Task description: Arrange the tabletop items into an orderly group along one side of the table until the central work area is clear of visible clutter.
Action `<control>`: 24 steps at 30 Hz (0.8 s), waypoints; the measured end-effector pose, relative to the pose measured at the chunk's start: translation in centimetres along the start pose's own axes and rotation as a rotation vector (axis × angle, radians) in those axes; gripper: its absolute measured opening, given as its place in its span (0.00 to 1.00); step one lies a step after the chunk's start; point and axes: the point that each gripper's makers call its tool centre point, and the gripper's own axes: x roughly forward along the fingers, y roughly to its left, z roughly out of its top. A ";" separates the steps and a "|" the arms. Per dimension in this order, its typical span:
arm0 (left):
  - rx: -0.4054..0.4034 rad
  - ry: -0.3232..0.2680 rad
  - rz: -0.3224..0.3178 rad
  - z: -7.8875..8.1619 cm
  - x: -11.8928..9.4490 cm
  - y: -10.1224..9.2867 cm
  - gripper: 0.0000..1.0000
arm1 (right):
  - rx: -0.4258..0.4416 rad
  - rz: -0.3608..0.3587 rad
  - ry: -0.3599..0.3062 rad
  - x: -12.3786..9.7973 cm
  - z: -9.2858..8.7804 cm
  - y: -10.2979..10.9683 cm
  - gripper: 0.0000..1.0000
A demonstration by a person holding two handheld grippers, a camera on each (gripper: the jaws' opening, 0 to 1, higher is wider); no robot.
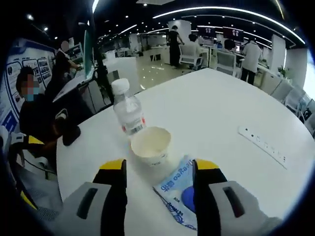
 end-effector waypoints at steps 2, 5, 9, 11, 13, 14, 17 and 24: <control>0.003 -0.002 -0.002 0.1 0.0 -0.1 0.95 | 0.005 -0.001 -0.006 -0.6 -0.3 0.1 0.57; 0.003 -0.007 -0.006 0.1 0.0 -0.2 0.95 | -0.002 -0.005 -0.011 -1.4 -1.2 0.5 0.60; -0.001 -0.012 -0.009 0.2 0.0 -0.3 0.95 | -0.006 -0.011 -0.010 -2.1 -2.1 0.8 0.64; -0.007 -0.016 -0.012 0.2 0.0 -0.3 0.96 | -0.014 -0.024 -0.016 -2.8 -2.6 0.9 0.67; -0.008 -0.018 -0.013 0.2 0.0 -0.4 0.96 | -0.014 -0.026 -0.015 -3.0 -2.9 0.9 0.66; -0.012 -0.021 -0.016 0.3 0.0 -0.4 0.96 | 0.001 -0.033 -0.008 -3.6 -3.7 1.0 0.67; -0.022 -0.029 -0.020 0.3 0.0 -0.4 0.97 | 0.018 -0.058 -0.026 -4.6 -4.7 1.2 0.71; -0.021 -0.032 -0.034 0.3 0.0 -0.7 0.97 | 0.011 -0.076 -0.028 -6.8 -6.8 2.5 0.75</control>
